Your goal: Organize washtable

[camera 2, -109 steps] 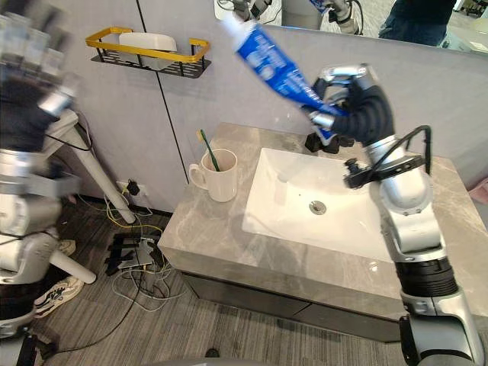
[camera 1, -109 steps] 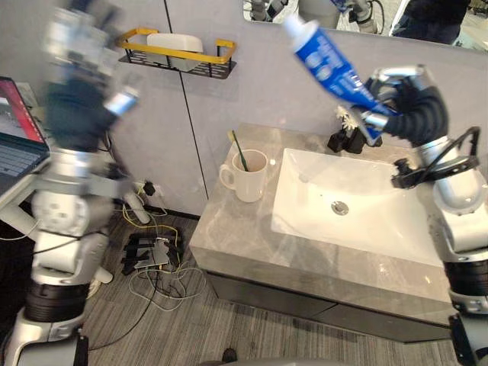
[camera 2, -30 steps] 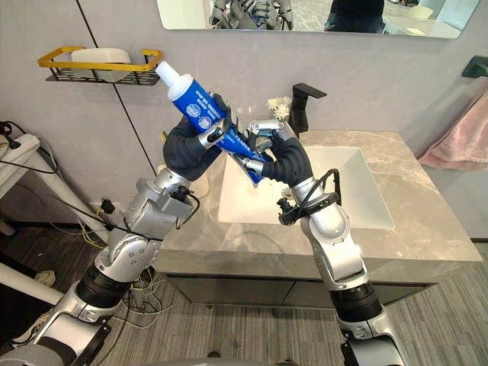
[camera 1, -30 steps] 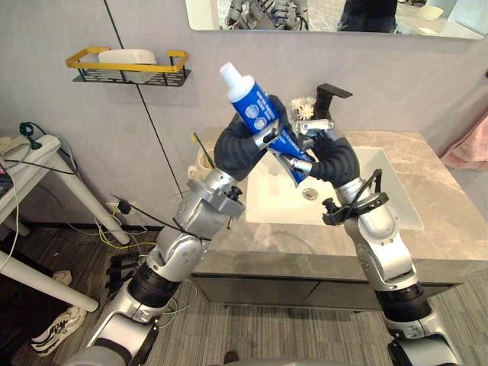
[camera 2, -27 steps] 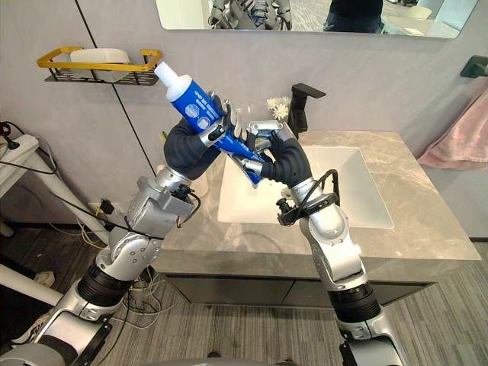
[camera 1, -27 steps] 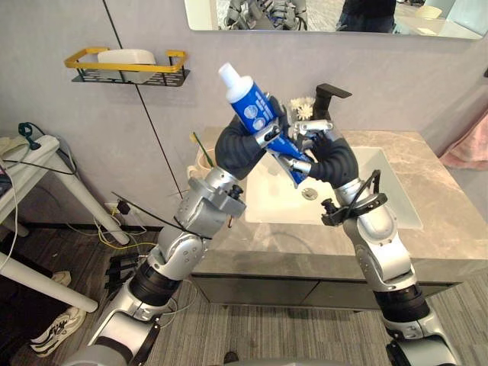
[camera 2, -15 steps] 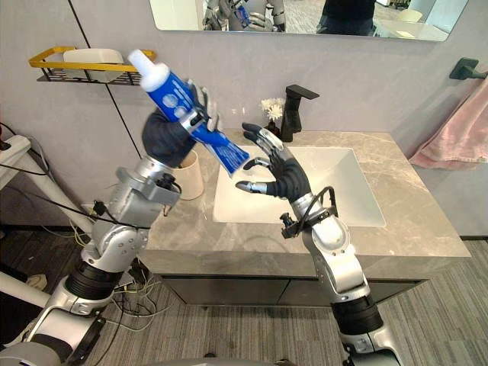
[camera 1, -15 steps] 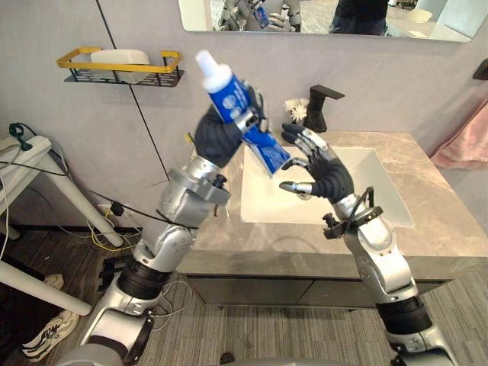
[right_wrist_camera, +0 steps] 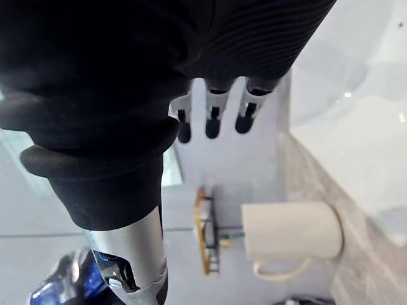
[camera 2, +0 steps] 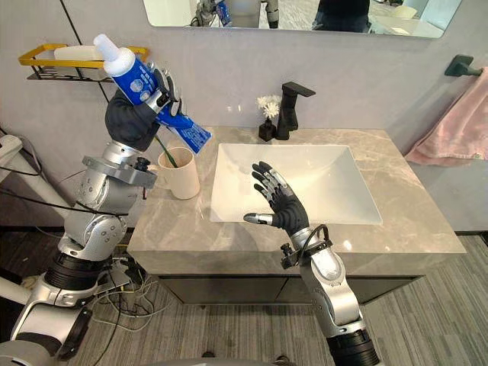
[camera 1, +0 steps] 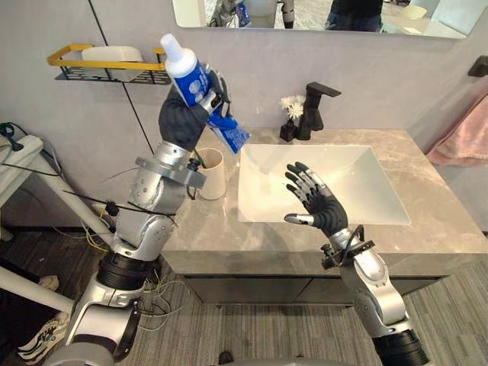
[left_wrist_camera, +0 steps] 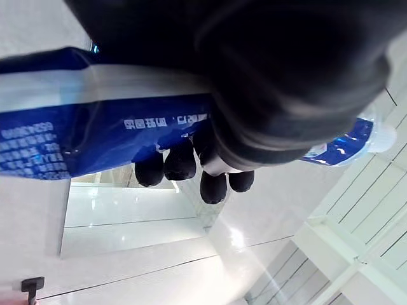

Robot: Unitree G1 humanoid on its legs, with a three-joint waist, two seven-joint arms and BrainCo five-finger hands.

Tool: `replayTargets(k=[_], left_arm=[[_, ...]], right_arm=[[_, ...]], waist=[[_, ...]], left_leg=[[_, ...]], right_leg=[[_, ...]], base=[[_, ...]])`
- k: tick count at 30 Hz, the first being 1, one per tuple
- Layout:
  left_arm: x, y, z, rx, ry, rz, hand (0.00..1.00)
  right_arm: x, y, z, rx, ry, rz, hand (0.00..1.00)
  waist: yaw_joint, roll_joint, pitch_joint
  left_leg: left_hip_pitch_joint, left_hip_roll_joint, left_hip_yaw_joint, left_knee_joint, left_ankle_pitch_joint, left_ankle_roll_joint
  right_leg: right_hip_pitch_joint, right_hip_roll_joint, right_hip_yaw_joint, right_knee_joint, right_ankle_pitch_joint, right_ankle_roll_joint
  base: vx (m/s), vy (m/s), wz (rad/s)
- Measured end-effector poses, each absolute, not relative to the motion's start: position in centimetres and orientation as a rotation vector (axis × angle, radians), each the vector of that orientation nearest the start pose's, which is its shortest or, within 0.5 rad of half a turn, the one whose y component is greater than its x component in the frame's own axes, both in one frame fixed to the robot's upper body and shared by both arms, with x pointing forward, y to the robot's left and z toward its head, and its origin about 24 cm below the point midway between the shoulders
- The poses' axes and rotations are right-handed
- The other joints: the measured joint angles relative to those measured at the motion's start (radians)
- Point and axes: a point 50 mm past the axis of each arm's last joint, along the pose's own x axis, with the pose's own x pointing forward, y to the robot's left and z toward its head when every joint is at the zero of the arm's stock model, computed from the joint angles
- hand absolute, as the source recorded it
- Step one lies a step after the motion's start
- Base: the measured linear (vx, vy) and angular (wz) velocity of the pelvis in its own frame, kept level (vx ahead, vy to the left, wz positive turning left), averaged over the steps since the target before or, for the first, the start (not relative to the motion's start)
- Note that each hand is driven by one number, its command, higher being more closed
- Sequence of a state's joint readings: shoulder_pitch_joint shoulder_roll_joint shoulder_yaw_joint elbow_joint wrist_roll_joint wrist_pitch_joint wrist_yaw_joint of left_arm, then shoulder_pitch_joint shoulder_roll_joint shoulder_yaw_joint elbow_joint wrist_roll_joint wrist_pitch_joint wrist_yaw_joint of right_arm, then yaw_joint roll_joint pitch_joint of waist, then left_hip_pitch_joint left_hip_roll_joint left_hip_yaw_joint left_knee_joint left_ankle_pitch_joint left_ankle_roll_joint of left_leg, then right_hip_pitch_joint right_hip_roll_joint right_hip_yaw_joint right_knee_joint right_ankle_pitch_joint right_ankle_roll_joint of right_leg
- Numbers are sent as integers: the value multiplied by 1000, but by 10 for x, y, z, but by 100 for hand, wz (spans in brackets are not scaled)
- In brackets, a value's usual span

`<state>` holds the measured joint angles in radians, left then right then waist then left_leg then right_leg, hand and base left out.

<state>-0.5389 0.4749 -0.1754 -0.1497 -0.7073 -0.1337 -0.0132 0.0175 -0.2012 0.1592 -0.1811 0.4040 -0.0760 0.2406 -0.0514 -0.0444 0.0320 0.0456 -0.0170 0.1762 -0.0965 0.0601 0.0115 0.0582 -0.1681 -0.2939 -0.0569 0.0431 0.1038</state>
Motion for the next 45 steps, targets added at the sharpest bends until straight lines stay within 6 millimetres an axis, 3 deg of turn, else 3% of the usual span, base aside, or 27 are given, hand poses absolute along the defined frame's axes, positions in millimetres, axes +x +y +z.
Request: replayTargets(k=[10, 32, 45], left_arm=[[319, 159, 253, -185, -714, -256, 100], [326, 177, 247, -254, -714, -133, 100], [329, 186, 218, -257, -615, -90, 100]], right_arm=[[229, -135, 70, 235, -146, 409, 0], [225, -132, 72, 242, -157, 414, 0], [226, -134, 76, 236, -179, 393, 0]], waist=[[-21, -13, -8], [-12, -20, -10], [-12, -27, 4]], left_leg=[[-22, 1, 19, -3, 0, 0], [-38, 8, 24, -5, 0, 0], [-40, 10, 28, -5, 0, 0]], right_leg=[[-33, 3, 22, 2, 4, -3], [-61, 9, 30, 20, 2, -10], [-65, 10, 34, 22, 2, -10]], base=[[-11, 2, -6], [0, 0, 0], [0, 0, 0]])
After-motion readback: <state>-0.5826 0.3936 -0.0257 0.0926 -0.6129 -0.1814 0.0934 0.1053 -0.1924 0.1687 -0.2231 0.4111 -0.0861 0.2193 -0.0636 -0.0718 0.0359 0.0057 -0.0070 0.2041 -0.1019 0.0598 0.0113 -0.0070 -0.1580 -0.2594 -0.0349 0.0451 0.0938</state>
